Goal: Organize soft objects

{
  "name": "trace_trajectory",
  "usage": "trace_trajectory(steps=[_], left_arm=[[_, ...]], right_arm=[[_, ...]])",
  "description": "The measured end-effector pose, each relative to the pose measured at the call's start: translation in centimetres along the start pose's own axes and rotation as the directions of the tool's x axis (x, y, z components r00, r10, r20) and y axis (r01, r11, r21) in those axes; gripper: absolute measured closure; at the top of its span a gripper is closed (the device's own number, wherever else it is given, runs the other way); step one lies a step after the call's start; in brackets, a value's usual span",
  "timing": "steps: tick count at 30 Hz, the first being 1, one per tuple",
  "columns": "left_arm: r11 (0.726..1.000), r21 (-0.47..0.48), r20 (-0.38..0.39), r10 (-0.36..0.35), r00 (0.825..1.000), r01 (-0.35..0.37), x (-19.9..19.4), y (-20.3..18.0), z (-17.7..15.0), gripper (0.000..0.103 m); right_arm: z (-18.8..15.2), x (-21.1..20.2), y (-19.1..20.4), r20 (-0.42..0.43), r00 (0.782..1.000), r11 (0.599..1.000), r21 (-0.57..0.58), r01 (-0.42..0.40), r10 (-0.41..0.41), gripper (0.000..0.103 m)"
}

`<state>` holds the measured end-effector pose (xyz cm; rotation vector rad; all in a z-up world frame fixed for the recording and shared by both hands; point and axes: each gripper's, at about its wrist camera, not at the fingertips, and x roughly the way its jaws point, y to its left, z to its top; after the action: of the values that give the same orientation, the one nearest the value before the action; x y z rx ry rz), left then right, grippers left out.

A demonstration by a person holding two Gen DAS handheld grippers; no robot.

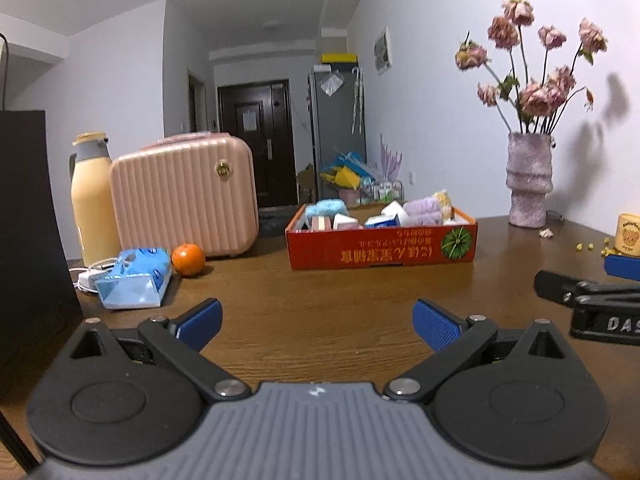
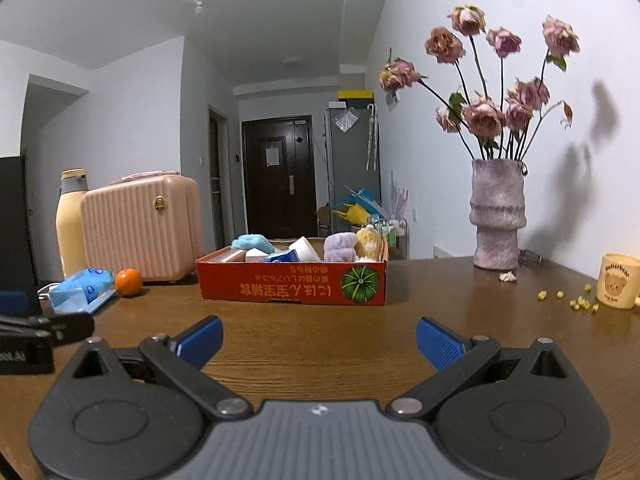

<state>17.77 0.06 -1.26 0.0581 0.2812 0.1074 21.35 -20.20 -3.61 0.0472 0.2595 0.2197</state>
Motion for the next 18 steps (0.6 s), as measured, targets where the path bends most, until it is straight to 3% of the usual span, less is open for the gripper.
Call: trace_trajectory(steps=[4, 18], left_arm=[[1.000, 0.002, 0.027, -0.007, 1.000, 0.007, -1.0, -0.1, -0.1, 0.000], [1.000, 0.025, 0.018, -0.016, 1.000, 0.016, -0.8, -0.2, -0.3, 0.000]], right_arm=[[0.0, -0.7, 0.4, 0.013, 1.000, 1.000, -0.028, -0.008, 0.009, 0.000], [0.2, -1.9, 0.3, 0.044, 0.998, 0.999, -0.028, -0.035, 0.036, 0.000]])
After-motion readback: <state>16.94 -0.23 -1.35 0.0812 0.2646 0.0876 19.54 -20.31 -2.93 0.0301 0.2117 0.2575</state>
